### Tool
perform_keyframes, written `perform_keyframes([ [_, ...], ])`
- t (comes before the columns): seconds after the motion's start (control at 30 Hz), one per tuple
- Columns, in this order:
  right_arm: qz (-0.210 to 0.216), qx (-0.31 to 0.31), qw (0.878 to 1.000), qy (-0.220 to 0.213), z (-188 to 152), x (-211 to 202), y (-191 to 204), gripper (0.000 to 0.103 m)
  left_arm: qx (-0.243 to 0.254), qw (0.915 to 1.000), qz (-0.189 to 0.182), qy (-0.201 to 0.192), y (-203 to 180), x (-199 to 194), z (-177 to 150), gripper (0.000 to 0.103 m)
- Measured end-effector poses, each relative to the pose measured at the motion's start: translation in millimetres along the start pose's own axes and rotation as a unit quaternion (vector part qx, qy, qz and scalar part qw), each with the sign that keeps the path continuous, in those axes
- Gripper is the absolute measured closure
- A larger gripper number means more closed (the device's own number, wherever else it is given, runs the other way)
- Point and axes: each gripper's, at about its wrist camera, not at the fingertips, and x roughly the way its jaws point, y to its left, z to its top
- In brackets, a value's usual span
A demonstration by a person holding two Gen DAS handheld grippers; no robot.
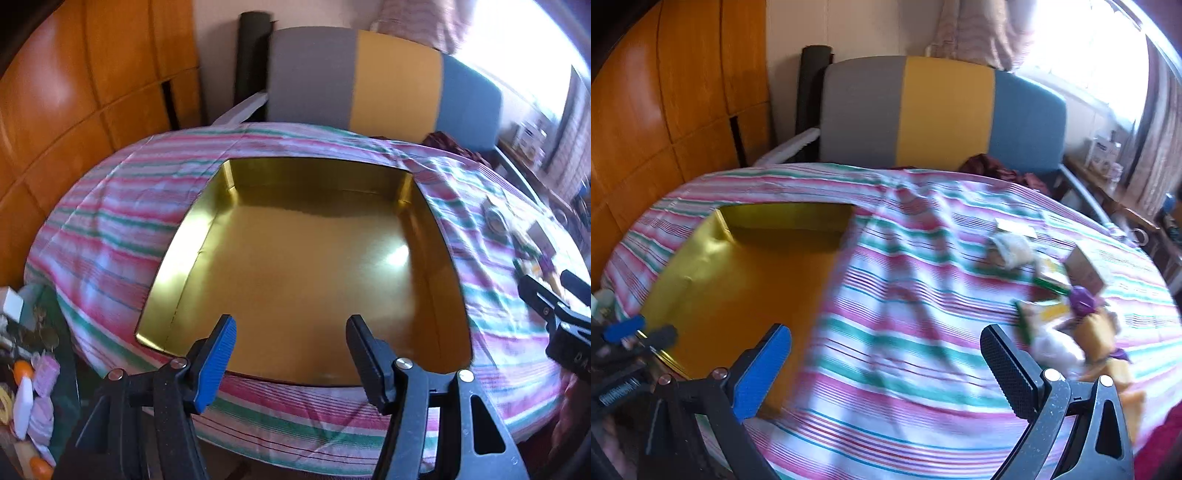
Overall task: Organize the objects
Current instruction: 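Move both grippers from the gold tray toward the items on the table, then grasp a yellow sponge with the right gripper while the left grasps a white plastic-wrapped bundle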
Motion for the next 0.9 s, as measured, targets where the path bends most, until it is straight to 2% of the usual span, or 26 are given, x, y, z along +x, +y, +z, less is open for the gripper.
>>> perform_keyframes([
  [0.13, -0.014, 0.037, 0.999, 0.019, -23, 0, -52, 0.0, 0.057, 0.9983, 0.001, -0.017, -27, -9, -7, 0.04],
  [0.23, -0.049, 0.063, 0.996, 0.032, -37, -7, -94, 0.0, 0.086, 0.9959, -0.005, -0.026, -48, -16, -13, 0.04],
  [0.37, -0.104, 0.104, 0.989, 0.029, -47, -20, -153, 0.0, 0.116, 0.993, -0.022, -0.01, -77, -17, -15, 0.04],
  [0.53, -0.124, 0.126, 0.983, 0.048, -46, -12, -210, 0.0, 0.154, 0.9869, -0.043, 0.018, -118, -15, -13, 0.04],
  [0.63, -0.124, 0.123, 0.982, 0.068, -41, 4, -230, 0.0, 0.174, 0.9837, -0.043, 0.018, -140, -18, -14, 0.04],
  [0.8, -0.089, 0.128, 0.983, 0.099, -41, 25, -246, 0.002, 0.198, 0.9795, -0.03, 0.02, -171, -13, -13, 0.04],
  [0.87, -0.069, 0.132, 0.983, 0.112, -43, 36, -251, 0.012, 0.209, 0.9775, -0.021, 0.016, -183, -12, -13, 0.04],
  [0.9, -0.061, 0.133, 0.982, 0.119, -45, 40, -253, 0.022, 0.215, 0.9764, -0.015, 0.011, -189, -11, -13, 0.04],
])
